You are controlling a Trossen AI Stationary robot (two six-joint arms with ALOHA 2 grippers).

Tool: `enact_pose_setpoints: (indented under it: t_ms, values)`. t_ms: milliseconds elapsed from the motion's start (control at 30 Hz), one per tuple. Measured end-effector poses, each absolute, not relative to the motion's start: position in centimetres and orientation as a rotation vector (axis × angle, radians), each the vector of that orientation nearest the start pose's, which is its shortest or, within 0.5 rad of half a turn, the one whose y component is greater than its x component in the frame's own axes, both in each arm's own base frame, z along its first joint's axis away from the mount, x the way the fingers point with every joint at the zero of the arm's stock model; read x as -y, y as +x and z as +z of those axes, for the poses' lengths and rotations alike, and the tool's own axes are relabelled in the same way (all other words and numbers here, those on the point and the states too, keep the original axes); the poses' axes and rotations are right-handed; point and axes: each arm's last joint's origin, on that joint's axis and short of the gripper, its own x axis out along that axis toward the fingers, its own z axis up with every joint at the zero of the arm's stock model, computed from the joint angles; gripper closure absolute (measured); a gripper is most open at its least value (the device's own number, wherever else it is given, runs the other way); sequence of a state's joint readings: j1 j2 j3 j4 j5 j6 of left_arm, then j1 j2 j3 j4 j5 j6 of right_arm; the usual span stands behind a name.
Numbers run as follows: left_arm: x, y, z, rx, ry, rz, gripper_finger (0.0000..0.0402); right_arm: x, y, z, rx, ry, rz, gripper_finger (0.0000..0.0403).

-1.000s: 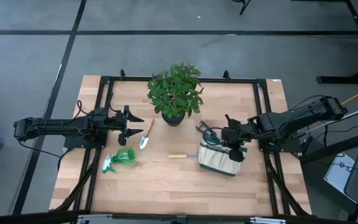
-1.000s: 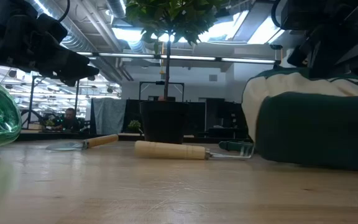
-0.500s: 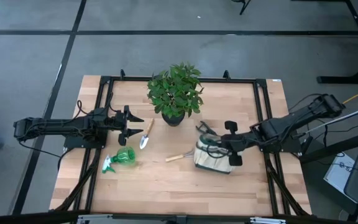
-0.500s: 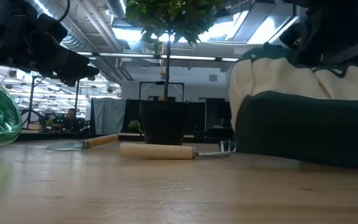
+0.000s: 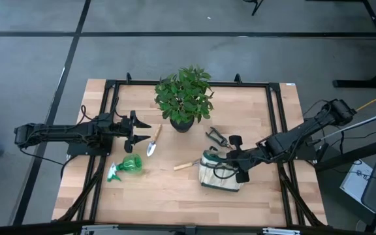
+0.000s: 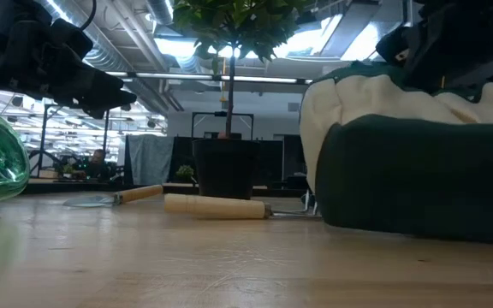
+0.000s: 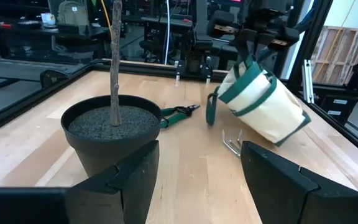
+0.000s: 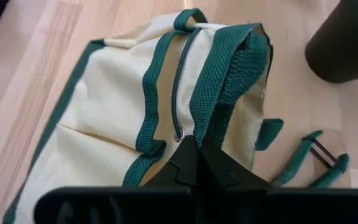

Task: Pick & Place Garden tools in Gardening bag
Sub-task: Prepare the white gardening bag

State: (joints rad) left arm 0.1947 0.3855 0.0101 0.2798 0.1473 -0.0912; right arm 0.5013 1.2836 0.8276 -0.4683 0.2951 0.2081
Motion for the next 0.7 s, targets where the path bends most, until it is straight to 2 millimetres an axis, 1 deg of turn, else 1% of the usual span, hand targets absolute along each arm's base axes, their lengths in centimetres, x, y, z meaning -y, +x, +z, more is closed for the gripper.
enact_pose_setpoints:
  t_ms: [267, 467, 700]
  values:
    - [-1.93, 11.98, 15.95, -0.092, -0.107, 0.052, 0.0178, -11.54, 22.79, 22.92, -0.807, -0.149, 0.122, 0.04]
    - [-1.93, 11.98, 15.95, -0.092, -0.107, 0.052, 0.0178, -11.47, 22.8, 22.93, -0.798, -0.214, 0.122, 0.04]
    - [-1.93, 11.98, 15.95, -0.093, -0.108, 0.052, 0.0178, -11.11, 22.88, 23.02, -0.768, -0.382, 0.047, 0.04]
